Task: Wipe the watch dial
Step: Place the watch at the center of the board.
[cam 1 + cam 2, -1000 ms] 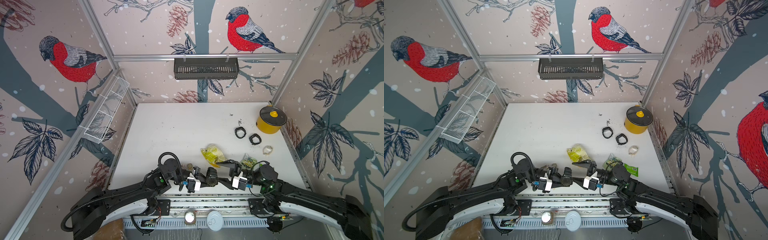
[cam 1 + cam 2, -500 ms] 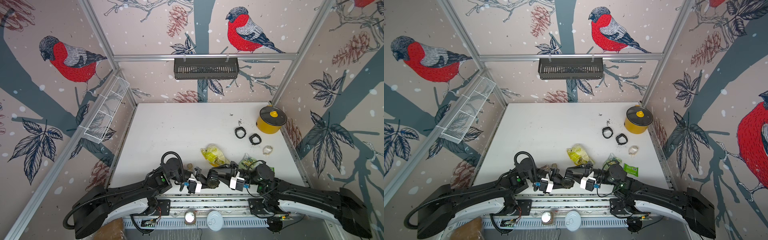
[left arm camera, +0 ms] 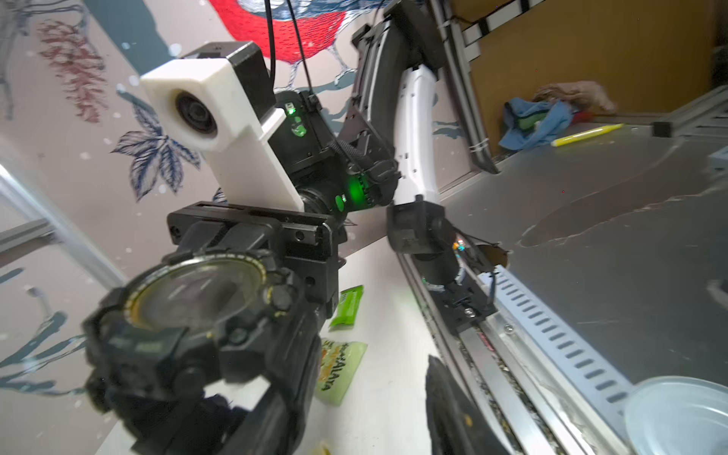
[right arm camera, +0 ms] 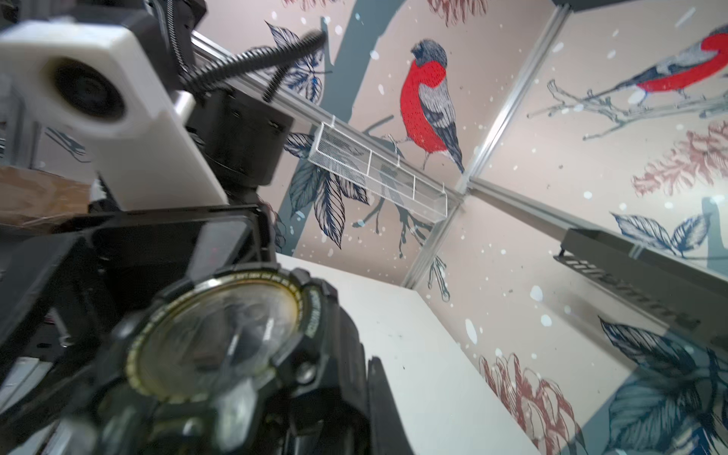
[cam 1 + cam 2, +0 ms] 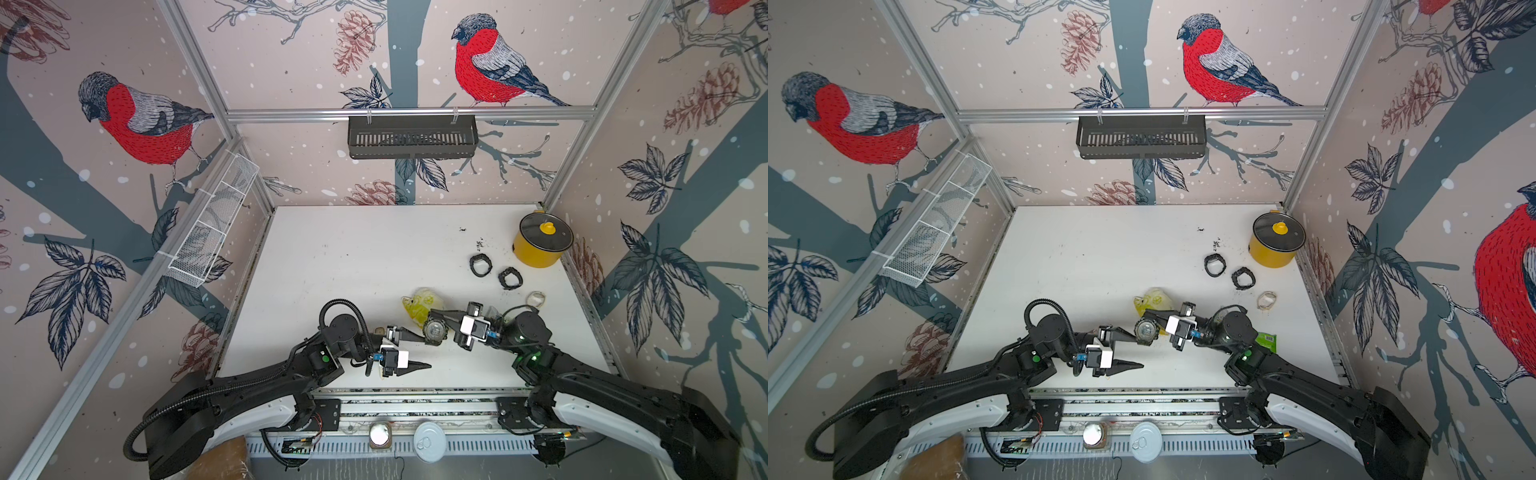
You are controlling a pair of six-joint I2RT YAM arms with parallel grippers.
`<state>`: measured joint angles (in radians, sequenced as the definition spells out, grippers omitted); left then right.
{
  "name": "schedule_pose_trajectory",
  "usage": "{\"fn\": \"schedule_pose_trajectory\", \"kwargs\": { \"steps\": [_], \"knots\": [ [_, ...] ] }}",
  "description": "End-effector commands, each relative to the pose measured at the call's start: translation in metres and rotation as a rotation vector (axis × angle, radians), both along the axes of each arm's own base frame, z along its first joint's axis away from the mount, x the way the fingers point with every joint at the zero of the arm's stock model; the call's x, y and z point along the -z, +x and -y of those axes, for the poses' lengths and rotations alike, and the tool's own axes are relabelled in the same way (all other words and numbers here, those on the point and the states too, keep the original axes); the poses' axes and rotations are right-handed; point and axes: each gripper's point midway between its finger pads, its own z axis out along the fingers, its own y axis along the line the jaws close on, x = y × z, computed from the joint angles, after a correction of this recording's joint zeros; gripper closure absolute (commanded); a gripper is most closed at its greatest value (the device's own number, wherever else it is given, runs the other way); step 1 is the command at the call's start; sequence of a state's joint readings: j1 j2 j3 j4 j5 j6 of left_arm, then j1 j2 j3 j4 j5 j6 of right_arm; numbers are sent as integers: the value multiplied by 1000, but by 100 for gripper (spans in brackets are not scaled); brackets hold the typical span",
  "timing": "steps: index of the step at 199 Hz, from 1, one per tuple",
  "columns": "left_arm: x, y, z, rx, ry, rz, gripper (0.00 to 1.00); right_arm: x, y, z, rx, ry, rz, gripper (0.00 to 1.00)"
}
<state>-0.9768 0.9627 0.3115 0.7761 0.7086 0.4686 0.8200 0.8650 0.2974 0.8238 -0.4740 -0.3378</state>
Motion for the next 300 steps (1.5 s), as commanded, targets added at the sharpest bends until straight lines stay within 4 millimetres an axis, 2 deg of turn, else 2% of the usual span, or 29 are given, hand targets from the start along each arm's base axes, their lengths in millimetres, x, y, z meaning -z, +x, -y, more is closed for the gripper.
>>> {"fn": "schedule_pose_trajectory", "kwargs": {
  "steps": [1,22,47,63,65,87,99,118,144,174,184,194,205,218,235,263,280,300],
  "knots": [
    [5,9,-3,-71,4,-2,50,5,65,20,253,-15,-158,98],
    [3,45,-14,-312,-32,-30,50,27,119,46,422,-69,-300,98],
    [5,84,-42,-592,-89,-109,49,56,167,71,527,-125,-465,98],
    [12,95,-58,-695,-104,-164,49,74,192,80,602,-193,-521,98],
    [12,97,-60,-708,-109,-167,49,81,196,81,615,-214,-535,98],
    [25,117,-86,-882,-125,-240,39,117,233,92,735,-348,-615,97],
    [34,129,-100,-987,-127,-296,37,136,250,94,771,-394,-660,97],
    [49,136,-109,-1052,-95,-334,36,164,273,96,825,-481,-712,97],
    [53,139,-116,-1087,-101,-340,36,207,293,105,897,-619,-791,96],
    [56,141,-117,-1088,-89,-345,36,238,295,101,923,-689,-825,94],
    [58,142,-117,-1092,-84,-349,36,244,296,103,950,-698,-829,90],
    [58,142,-117,-1094,-80,-350,36,251,295,106,964,-716,-832,82],
    [58,143,-117,-1096,-81,-350,36,255,294,107,970,-725,-834,74],
    [57,143,-118,-1096,-80,-350,37,256,293,108,971,-726,-835,69],
    [58,143,-118,-1098,-80,-355,37,247,294,109,990,-703,-819,62],
    [58,143,-119,-1099,-86,-358,36,216,295,108,1006,-651,-792,59],
    [58,143,-120,-1101,-83,-359,36,196,293,111,1015,-614,-778,51],
    [57,143,-121,-1105,-88,-355,36,172,285,112,1018,-572,-755,50]
  ]
}}
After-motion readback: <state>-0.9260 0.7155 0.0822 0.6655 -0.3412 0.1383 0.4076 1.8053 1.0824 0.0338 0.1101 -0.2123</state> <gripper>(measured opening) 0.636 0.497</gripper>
